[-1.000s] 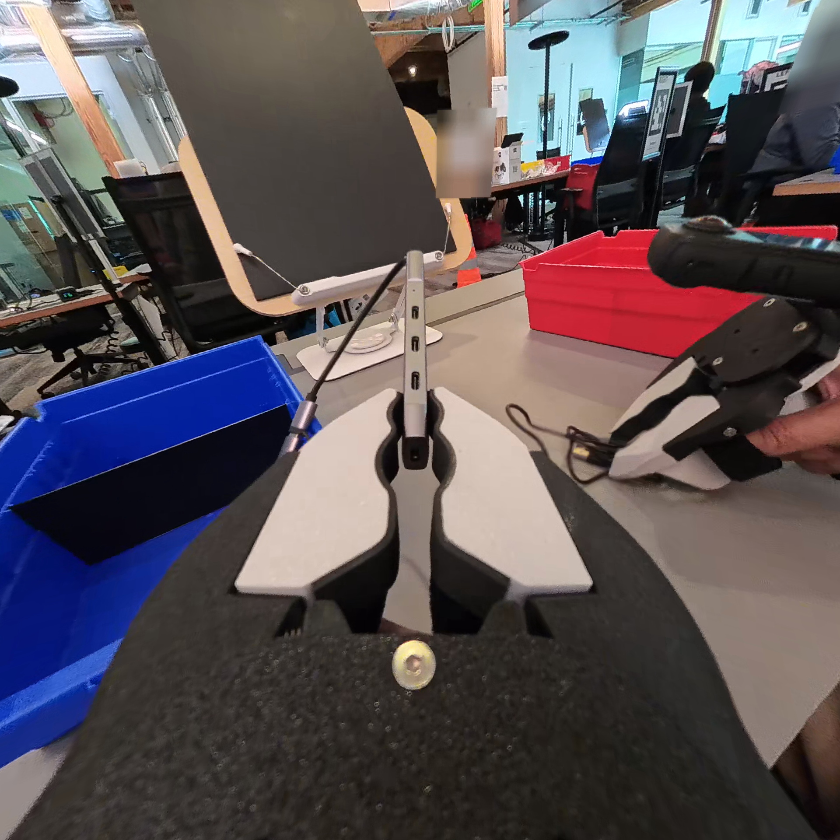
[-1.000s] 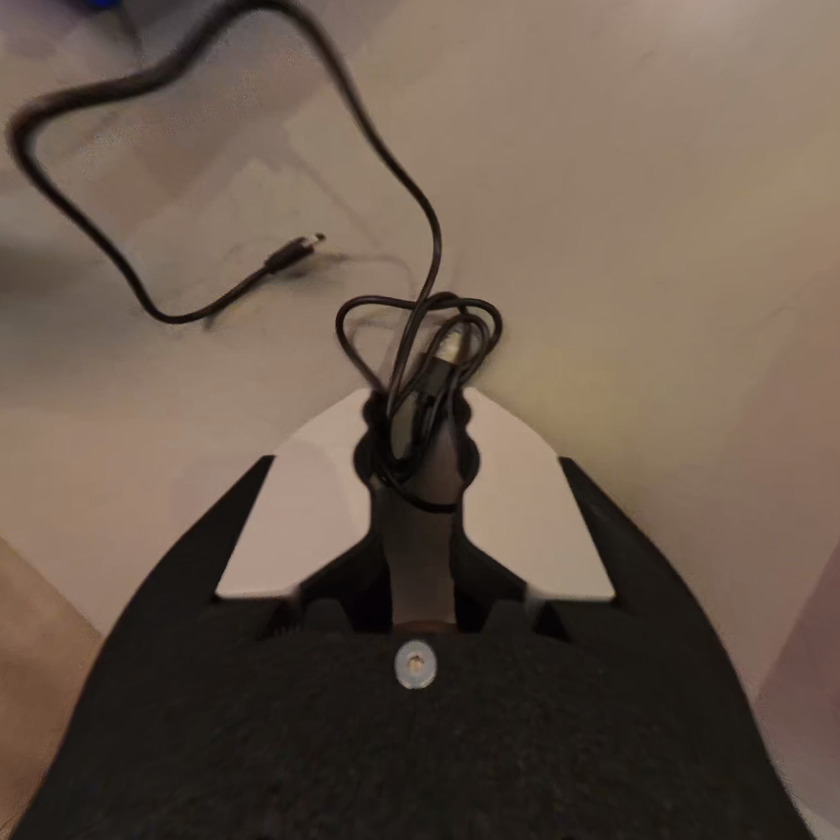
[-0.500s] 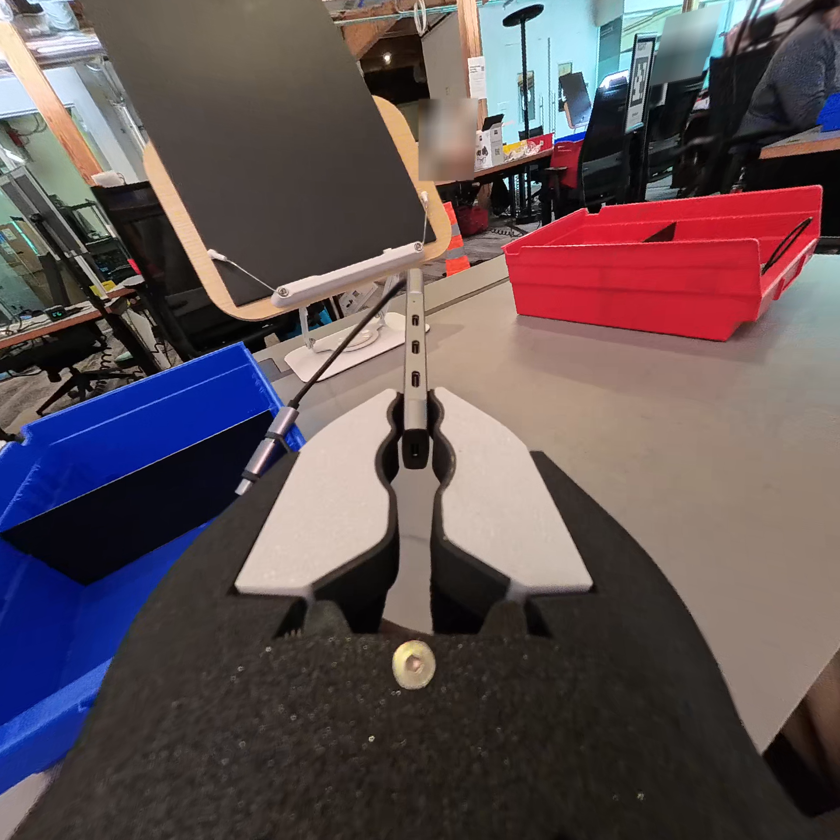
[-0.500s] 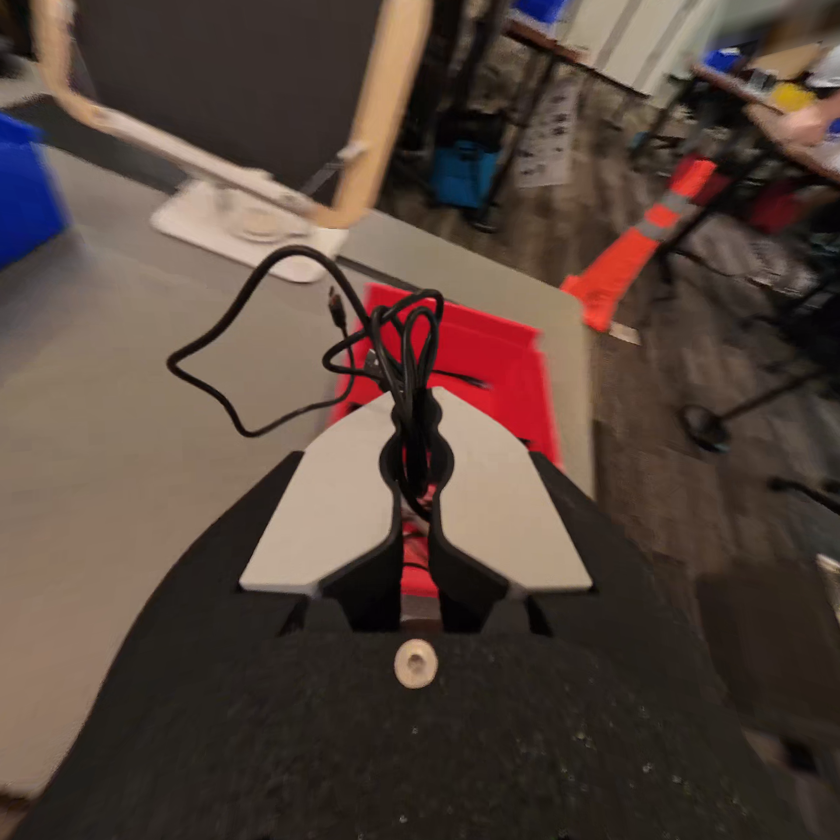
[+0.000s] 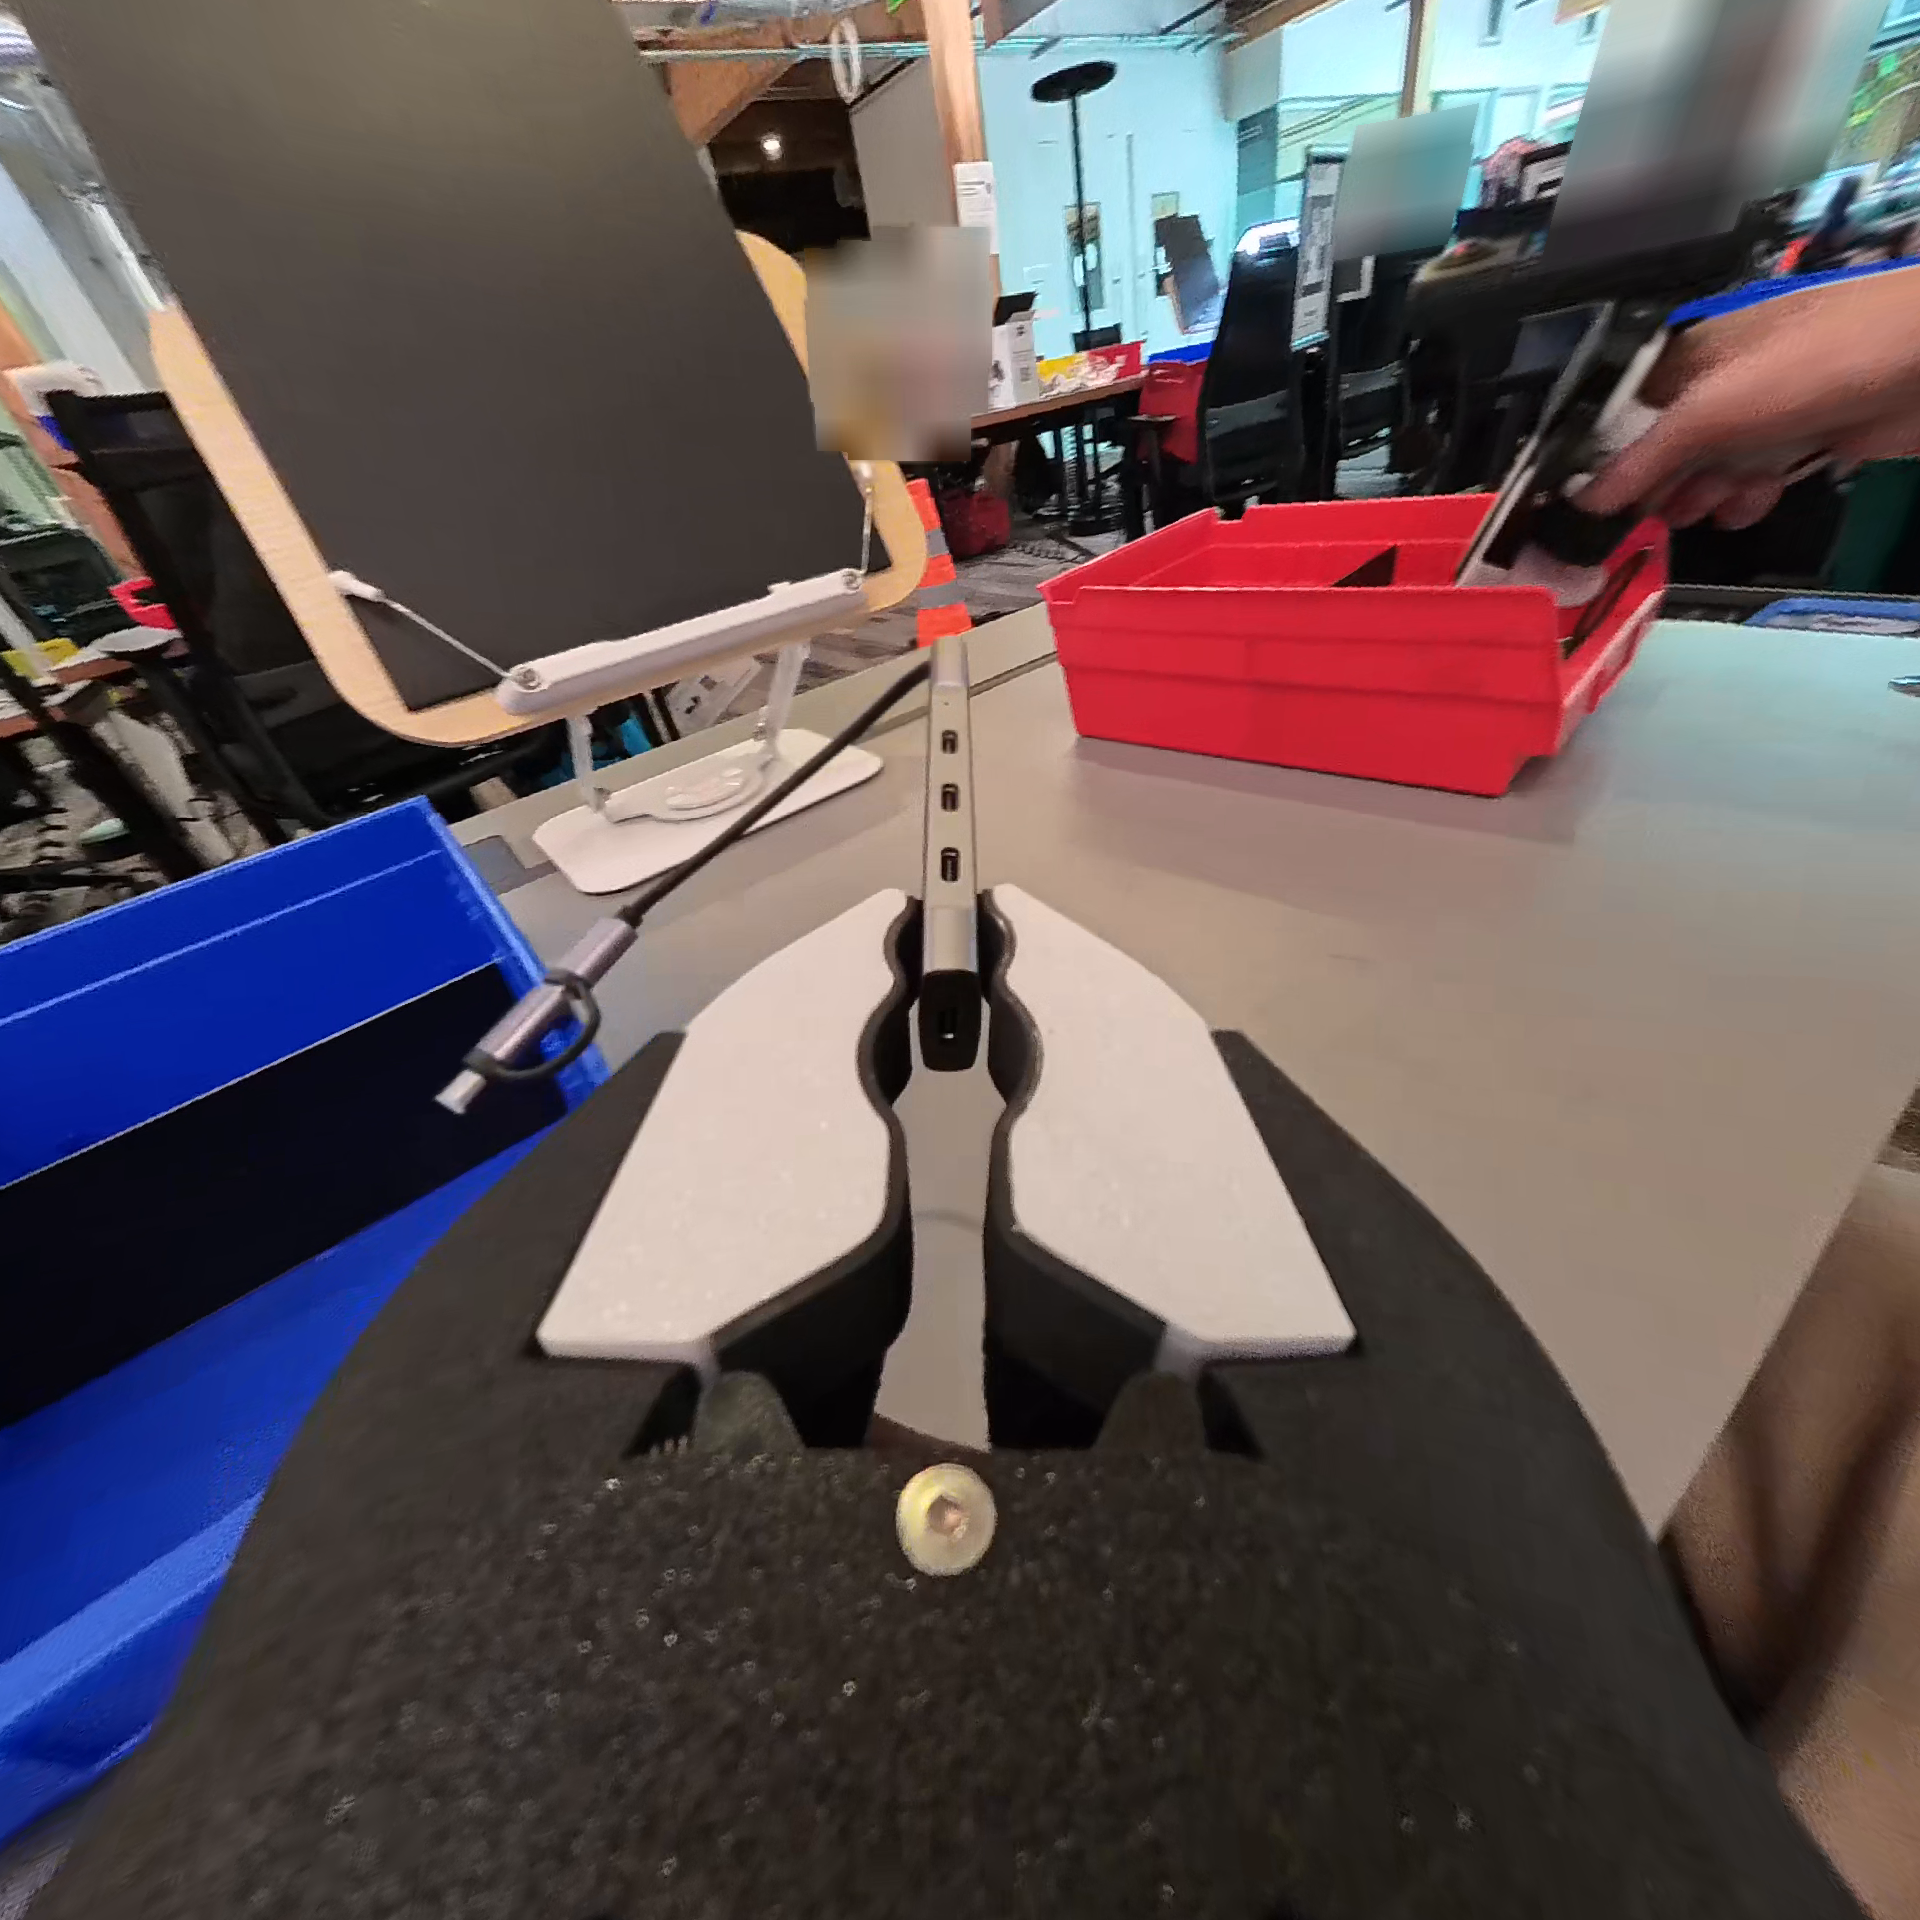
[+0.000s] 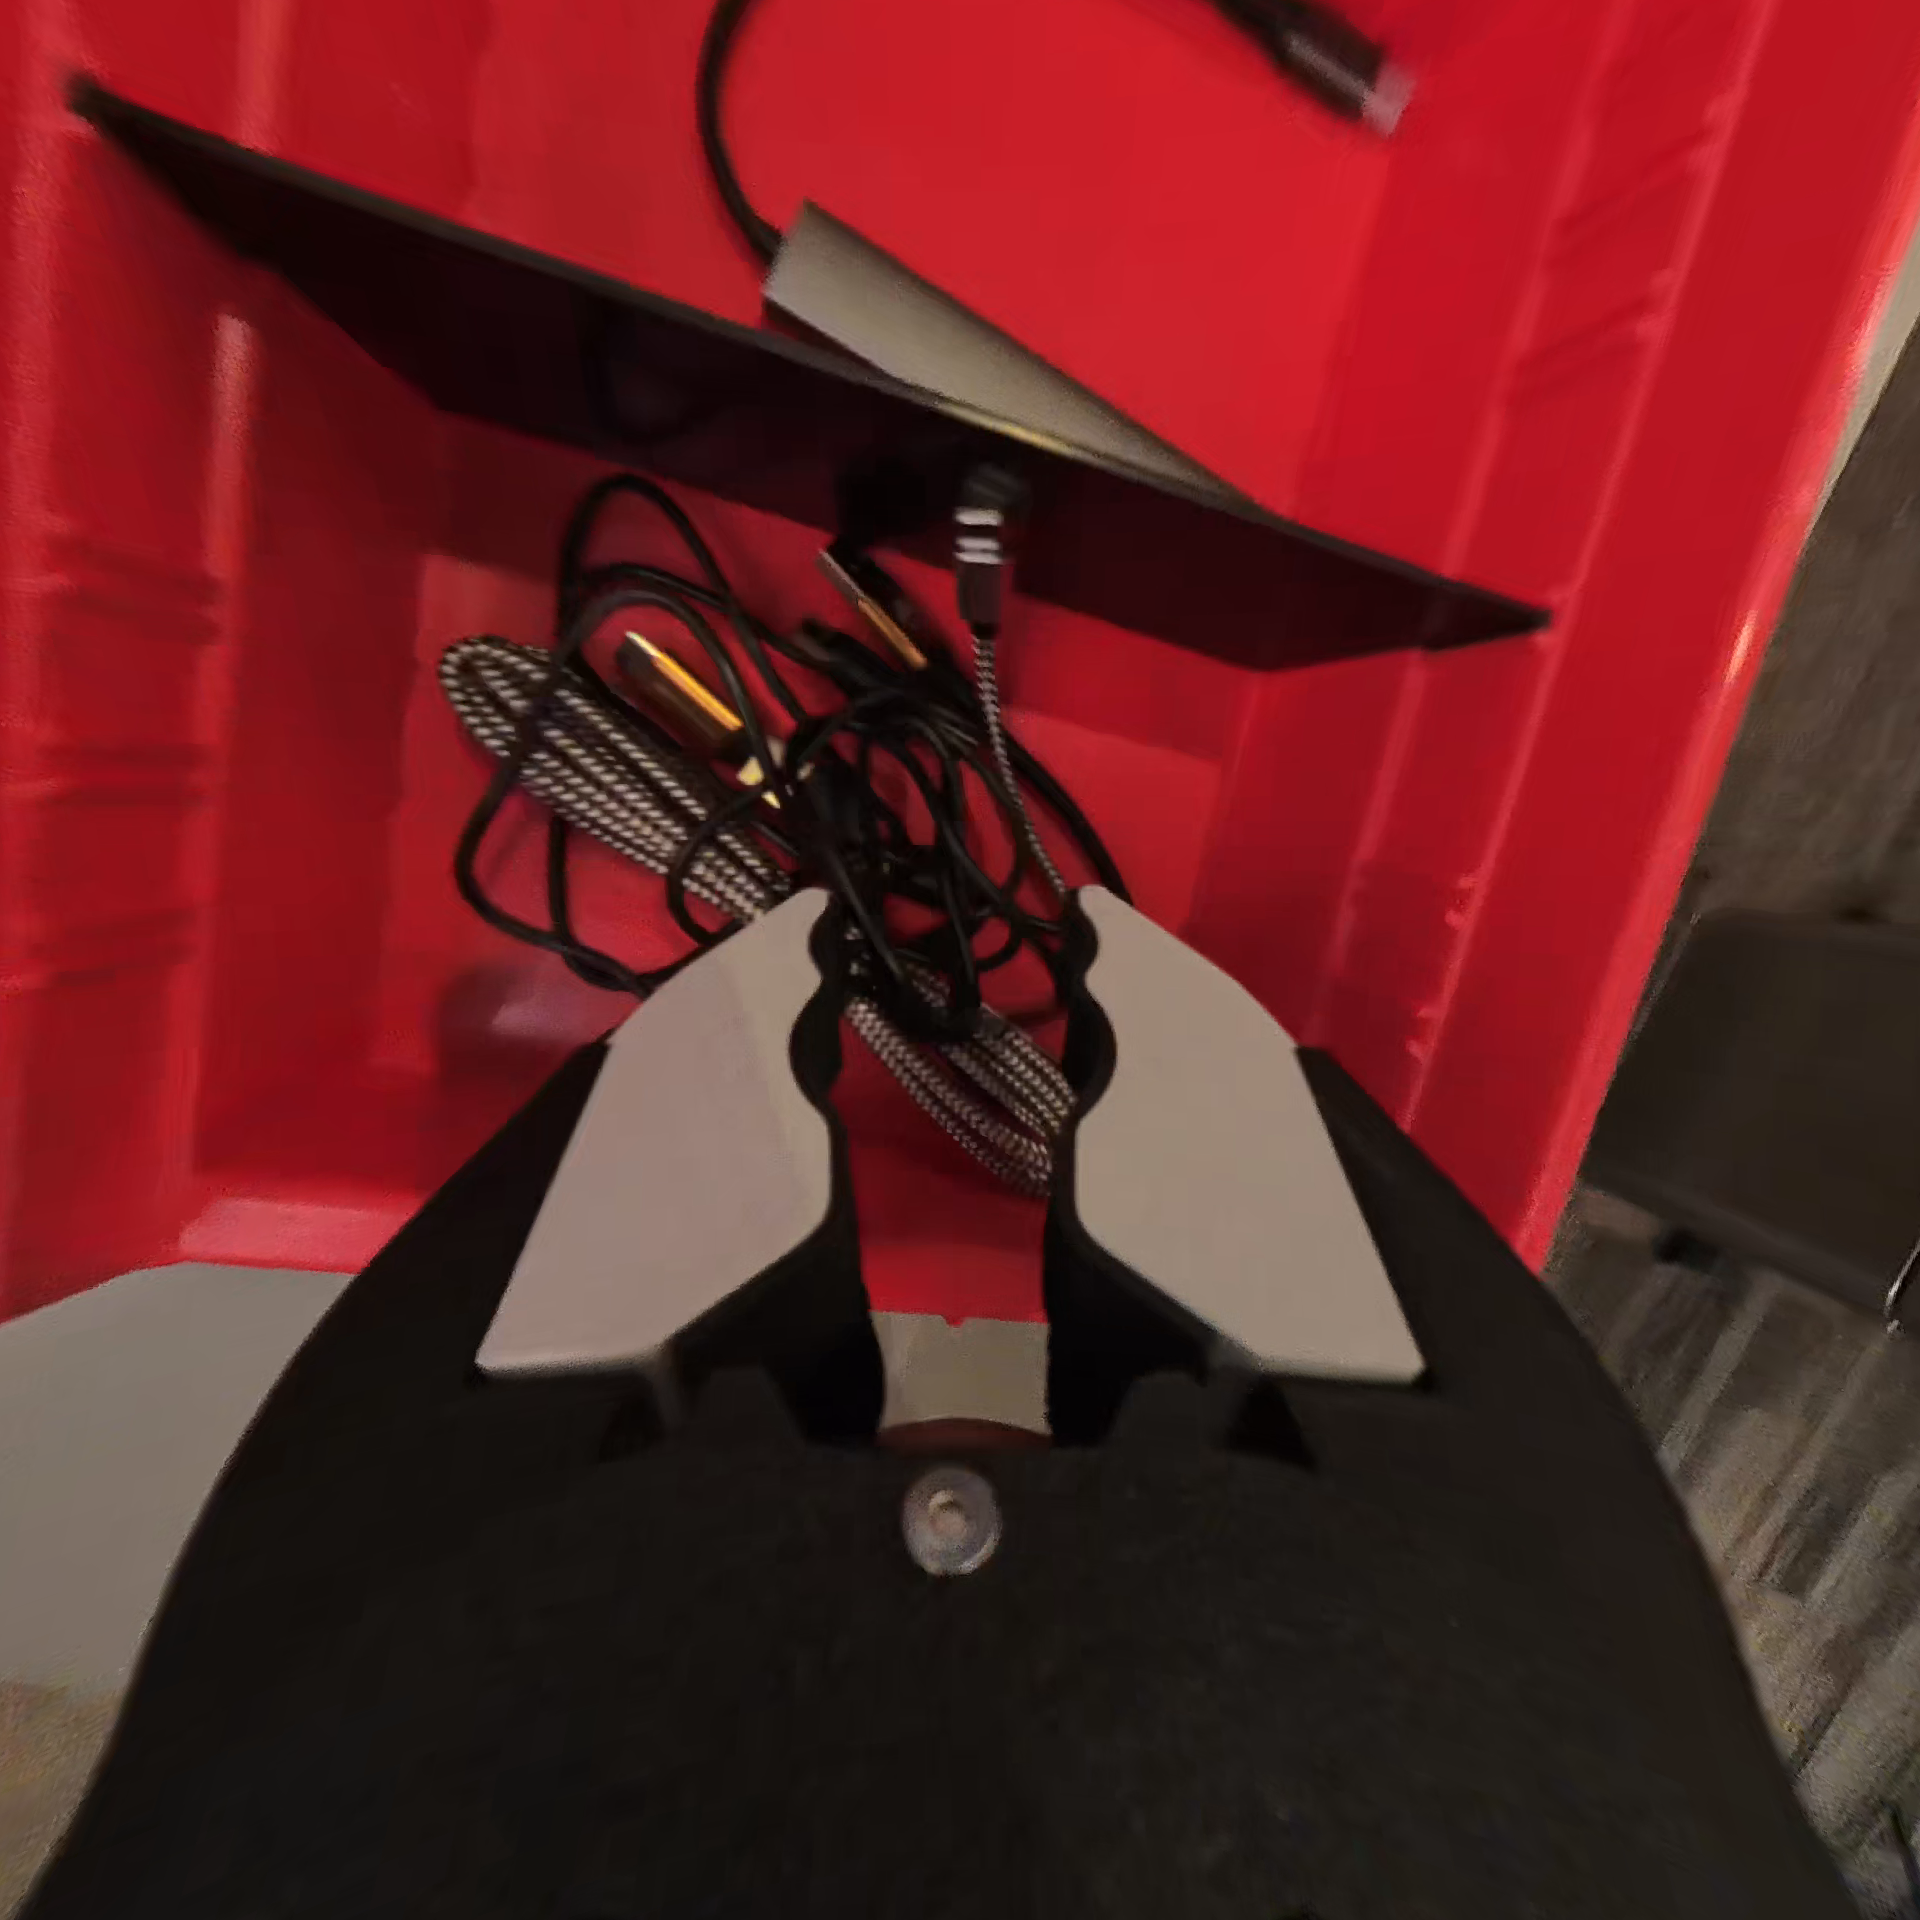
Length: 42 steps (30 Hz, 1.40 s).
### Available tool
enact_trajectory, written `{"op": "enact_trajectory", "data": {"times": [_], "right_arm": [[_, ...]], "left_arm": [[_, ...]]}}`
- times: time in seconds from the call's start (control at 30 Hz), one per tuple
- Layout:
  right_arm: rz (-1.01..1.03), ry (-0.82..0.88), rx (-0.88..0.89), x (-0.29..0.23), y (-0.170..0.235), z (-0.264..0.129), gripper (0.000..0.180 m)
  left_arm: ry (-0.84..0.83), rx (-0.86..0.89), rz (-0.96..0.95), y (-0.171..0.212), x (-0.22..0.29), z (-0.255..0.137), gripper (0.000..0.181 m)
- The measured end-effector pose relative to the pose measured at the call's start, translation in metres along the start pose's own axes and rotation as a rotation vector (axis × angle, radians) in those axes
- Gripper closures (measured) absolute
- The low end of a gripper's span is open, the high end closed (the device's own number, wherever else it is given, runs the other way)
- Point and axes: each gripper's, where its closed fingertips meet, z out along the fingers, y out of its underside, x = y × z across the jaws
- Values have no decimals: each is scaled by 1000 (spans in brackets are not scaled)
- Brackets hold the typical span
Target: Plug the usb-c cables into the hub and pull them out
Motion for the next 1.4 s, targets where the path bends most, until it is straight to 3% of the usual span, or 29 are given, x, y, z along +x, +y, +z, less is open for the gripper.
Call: {"op": "enact_trajectory", "data": {"times": [0.1,0.23,0.27,0.33,0.4,0.43,0.6,0.7,0.77,0.87,1.0,1.2,1.3,1.4], "right_arm": [[100,4,81,8,-2,-24,138],[151,-67,393,-22,-24,-94,141],[119,-184,505,-53,-36,-114,144],[-44,-579,670,-148,-47,-155,144],[-278,-1005,664,-242,-25,-189,136],[-380,-1112,640,-273,-13,-195,135],[-461,-1207,795,-342,-25,-205,133],[-564,-1180,730,-367,-17,-194,137],[-636,-1146,691,-375,-8,-186,166],[-666,-1126,696,-374,-6,-187,170],[-677,-953,741,-335,-25,-198,171],[-503,-492,1025,-172,-114,-263,171],[-442,-439,1098,-102,-157,-276,171],[-331,-478,1073,-49,-188,-244,171]], "left_arm": [[119,31,-47,-5,18,-2,172],[316,73,-176,-15,47,-8,172],[368,84,-217,-18,54,-9,172],[467,103,-297,-24,69,-12,172],[568,121,-399,-32,82,-16,172],[597,131,-436,-34,85,-17,172],[689,103,-409,-32,103,-19,172],[708,84,-364,-28,111,-20,172],[710,90,-366,-29,112,-20,172],[701,89,-383,-29,110,-18,171],[593,67,-343,-19,93,-11,158],[554,6,-353,-6,85,-4,169],[573,-1,-336,-4,91,-3,169],[577,-29,-294,2,96,-1,170]]}}
